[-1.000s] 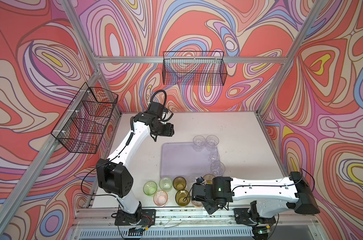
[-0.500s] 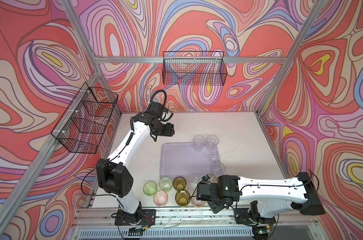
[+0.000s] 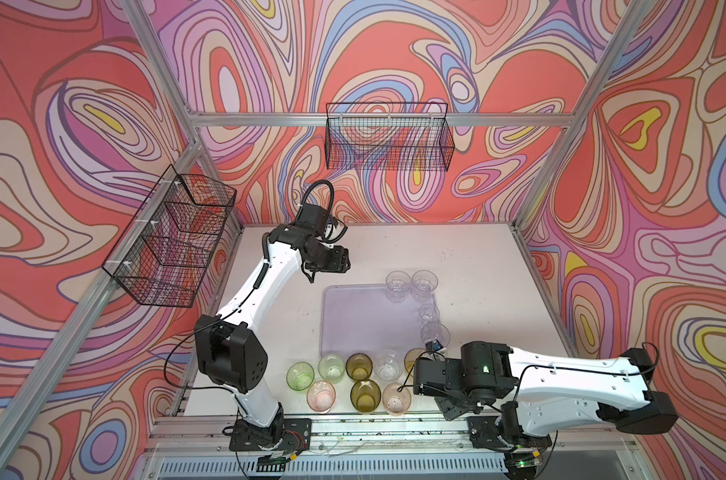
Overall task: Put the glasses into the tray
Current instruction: 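Lift the pale green cup with the right gripper and carry it over the tray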
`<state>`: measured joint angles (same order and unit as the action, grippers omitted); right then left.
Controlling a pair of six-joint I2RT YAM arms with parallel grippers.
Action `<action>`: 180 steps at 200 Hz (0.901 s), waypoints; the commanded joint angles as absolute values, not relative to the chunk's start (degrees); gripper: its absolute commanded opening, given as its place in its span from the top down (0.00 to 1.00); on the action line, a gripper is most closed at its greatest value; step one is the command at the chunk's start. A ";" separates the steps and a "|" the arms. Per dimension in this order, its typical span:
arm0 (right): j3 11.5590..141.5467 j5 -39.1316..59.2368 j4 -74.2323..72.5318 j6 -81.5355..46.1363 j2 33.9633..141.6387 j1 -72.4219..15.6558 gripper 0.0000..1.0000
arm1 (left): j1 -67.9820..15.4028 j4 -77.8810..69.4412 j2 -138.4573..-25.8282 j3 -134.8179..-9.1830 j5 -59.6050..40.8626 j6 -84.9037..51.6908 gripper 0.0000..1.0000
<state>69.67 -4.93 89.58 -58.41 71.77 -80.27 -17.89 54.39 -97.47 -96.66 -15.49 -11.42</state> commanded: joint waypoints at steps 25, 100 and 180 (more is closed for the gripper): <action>75.88 -8.28 96.71 -59.26 67.83 -71.74 1.00 | -17.42 55.72 -97.91 -98.14 -16.34 -11.78 0.34; 86.27 -5.77 97.41 -44.23 73.76 -56.88 1.00 | -17.35 55.90 -97.73 -98.11 -16.04 -11.52 0.34; 99.27 -7.20 97.25 -32.55 83.88 -49.16 1.00 | -17.36 55.81 -97.90 -98.11 -16.58 -11.60 0.34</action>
<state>95.79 -5.82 94.37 -37.95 81.47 -50.81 -17.82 54.39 -97.60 -96.71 -15.68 -11.42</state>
